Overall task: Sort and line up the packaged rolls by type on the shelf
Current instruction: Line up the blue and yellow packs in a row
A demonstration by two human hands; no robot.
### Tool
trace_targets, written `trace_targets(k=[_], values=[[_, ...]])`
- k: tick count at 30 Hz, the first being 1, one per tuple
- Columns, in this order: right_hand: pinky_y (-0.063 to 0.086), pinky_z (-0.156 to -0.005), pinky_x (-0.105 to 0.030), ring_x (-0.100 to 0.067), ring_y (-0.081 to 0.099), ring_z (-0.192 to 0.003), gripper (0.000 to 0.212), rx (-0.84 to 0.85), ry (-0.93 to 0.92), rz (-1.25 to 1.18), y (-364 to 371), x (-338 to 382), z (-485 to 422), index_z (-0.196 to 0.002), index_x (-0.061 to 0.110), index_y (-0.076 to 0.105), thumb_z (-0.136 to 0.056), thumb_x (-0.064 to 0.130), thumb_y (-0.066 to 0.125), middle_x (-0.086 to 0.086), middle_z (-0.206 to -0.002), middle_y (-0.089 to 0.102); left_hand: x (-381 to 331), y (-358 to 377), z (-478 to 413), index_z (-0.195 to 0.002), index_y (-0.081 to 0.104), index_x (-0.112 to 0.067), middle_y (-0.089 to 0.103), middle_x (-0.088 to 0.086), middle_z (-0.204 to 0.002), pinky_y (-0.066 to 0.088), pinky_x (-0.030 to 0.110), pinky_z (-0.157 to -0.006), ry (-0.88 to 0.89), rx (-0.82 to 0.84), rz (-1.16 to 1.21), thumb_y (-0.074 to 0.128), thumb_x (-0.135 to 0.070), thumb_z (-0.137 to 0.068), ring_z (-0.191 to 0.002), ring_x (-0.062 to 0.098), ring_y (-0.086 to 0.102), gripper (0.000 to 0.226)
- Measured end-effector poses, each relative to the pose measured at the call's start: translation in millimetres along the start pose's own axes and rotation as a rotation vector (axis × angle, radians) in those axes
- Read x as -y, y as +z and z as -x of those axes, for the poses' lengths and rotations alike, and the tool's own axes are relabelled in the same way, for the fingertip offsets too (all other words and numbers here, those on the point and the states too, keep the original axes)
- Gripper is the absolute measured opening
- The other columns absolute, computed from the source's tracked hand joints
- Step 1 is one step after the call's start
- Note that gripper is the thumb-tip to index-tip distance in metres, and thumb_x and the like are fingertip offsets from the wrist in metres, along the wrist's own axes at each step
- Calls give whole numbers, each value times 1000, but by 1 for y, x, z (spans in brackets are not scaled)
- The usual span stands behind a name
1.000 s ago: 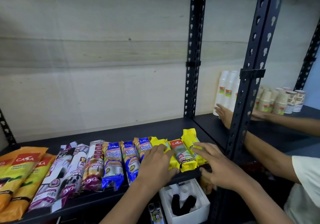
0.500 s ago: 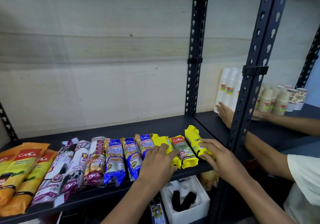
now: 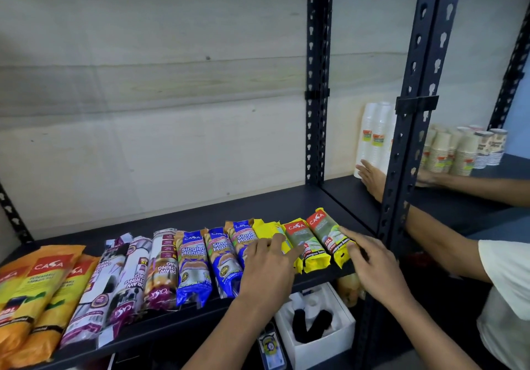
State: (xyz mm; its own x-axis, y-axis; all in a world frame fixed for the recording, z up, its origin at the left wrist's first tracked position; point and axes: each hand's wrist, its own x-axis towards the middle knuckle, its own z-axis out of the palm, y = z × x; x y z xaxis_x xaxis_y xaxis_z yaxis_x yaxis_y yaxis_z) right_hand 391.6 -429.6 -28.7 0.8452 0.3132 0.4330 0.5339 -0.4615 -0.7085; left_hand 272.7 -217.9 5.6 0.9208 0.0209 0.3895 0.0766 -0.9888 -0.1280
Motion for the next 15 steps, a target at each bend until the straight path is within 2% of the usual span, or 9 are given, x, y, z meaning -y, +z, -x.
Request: trace_targets(k=[3,6,8,12,15], values=[[35,-97,-25,0,45,-124,38,-6,21,12,5,-4,3,-133,46,59,-101,28,51,12,-127,59,0,-2,-2,-122,64,-36,61,8,-116,51,50,-82,-22,12,-8,77,-25,-69,-92,33,60,56],[40,-101,-32,-7,48,-127,35,1,55,31,9,-7,6,-134,41,57,-101,32,47,9,-131,57,-2,-5,-4,-116,68,-31,60,8,-117,52,51,-82,-35,21,-16,75,-25,-72,-94,34,60,45],[38,-104,-31,-8,45,-131,36,2,45,57,11,-7,8,-136,34,57,-103,30,45,8,-134,54,-1,-4,-5,-113,69,-29,59,7,-118,52,49,-82,-41,24,-11,74,-26,-74,-95,33,59,39],[40,-97,-28,-8,50,-121,34,4,-32,70,7,-4,6,-134,24,60,-103,21,46,14,-123,51,1,-8,-7,-114,68,-27,58,1,-127,51,44,-83,-39,-9,32,67,-27,-81,-99,30,59,34],[40,-100,-30,-12,50,-126,38,62,-1,64,0,-1,2,-138,23,55,-101,22,49,12,-130,51,1,-17,-8,-114,65,-23,53,-5,-136,49,40,-80,-56,-50,95,65,-27,-82,-98,27,61,33]])
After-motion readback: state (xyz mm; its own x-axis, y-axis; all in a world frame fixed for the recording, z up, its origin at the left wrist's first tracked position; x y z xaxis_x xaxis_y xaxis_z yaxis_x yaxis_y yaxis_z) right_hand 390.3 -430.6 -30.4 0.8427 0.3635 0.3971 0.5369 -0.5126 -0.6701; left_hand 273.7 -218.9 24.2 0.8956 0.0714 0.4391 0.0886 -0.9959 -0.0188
